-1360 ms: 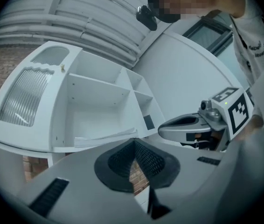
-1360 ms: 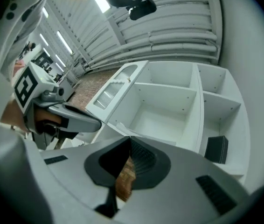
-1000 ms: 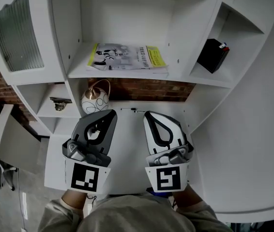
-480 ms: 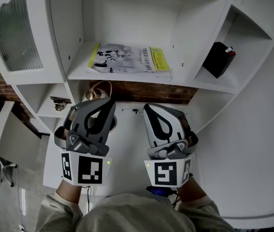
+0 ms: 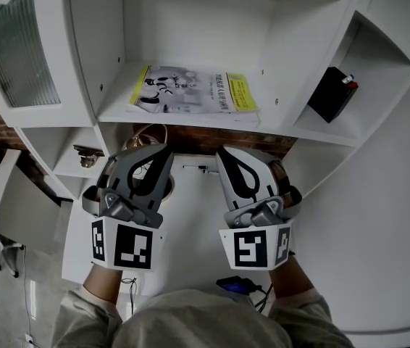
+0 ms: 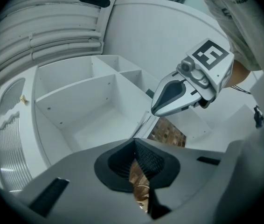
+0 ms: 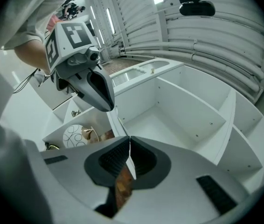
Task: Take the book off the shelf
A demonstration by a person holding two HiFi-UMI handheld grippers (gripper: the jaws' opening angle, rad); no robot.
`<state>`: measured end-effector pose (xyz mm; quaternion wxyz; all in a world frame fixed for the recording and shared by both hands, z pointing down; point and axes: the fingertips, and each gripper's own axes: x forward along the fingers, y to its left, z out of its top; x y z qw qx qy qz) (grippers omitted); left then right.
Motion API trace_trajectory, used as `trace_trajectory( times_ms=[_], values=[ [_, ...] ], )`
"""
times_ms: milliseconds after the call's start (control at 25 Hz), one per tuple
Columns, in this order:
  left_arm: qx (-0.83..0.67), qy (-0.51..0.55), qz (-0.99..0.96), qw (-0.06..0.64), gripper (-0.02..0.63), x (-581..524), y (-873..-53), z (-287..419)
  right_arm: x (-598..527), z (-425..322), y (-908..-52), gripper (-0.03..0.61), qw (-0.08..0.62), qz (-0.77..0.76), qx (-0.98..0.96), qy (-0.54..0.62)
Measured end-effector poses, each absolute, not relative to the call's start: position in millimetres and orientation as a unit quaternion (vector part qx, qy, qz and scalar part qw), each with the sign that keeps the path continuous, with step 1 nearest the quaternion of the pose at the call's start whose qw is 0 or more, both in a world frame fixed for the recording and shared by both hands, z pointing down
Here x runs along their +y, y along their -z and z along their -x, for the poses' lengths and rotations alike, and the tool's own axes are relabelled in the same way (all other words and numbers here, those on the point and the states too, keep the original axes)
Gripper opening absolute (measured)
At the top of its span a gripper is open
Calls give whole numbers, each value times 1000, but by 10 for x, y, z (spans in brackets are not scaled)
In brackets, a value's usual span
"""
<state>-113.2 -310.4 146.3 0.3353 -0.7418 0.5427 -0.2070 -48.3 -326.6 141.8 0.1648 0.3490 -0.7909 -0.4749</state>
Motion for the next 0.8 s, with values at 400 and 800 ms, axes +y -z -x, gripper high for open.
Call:
trace_trajectory(
  times_ms=[400,800],
  values=[
    [545,207,739,339,9,-3253,-1447,1091,-3498,569,-1475,118,220,-305,-792,481],
    [548,205,740,332,9,-3333,-1496,1158,-3838,675,-1438,192,310,-279,-756,505]
  ],
)
